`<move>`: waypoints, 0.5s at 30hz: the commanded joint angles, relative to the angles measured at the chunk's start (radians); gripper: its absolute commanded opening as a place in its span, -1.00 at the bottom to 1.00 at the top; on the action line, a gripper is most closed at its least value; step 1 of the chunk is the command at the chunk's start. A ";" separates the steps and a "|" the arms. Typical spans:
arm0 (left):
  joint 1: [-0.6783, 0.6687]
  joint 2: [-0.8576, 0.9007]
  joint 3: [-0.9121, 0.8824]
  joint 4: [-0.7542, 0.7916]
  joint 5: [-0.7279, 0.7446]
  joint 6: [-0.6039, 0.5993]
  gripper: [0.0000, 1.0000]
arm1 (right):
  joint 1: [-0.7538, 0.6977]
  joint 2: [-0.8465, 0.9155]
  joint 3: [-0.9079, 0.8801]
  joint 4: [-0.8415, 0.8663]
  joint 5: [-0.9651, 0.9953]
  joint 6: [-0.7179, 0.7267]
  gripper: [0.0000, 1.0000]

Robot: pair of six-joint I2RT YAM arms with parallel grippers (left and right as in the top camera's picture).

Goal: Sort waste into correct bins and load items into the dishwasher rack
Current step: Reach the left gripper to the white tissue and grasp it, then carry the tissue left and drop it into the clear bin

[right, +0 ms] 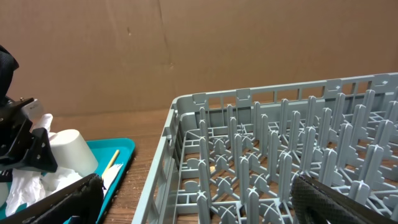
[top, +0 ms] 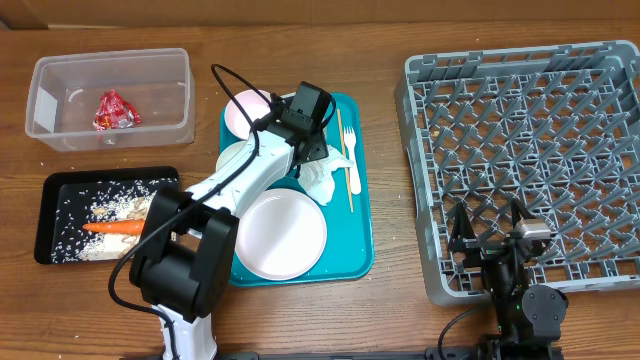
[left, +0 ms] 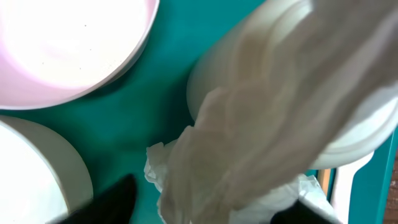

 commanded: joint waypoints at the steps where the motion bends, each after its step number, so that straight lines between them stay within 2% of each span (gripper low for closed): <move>1: -0.003 -0.014 0.008 -0.008 0.010 0.002 -0.33 | -0.002 -0.007 -0.010 0.004 0.006 0.003 1.00; 2: -0.003 -0.021 0.008 -0.012 0.011 0.002 -0.41 | -0.002 -0.007 -0.010 0.004 0.006 0.003 1.00; 3: -0.003 -0.032 0.008 -0.021 0.013 0.002 -0.69 | -0.002 -0.007 -0.010 0.004 0.006 0.003 1.00; 4: -0.003 -0.047 0.009 -0.034 0.013 0.002 -0.87 | -0.002 -0.007 -0.010 0.004 0.006 0.003 1.00; 5: -0.003 -0.061 0.009 -0.043 0.013 0.002 -0.92 | -0.002 -0.007 -0.010 0.004 0.006 0.003 1.00; 8: -0.003 -0.134 0.009 -0.080 0.014 0.002 -0.92 | -0.002 -0.007 -0.010 0.004 0.006 0.003 1.00; 15: 0.019 -0.430 0.009 -0.116 0.014 0.010 -0.92 | -0.002 -0.007 -0.010 0.004 0.006 0.003 1.00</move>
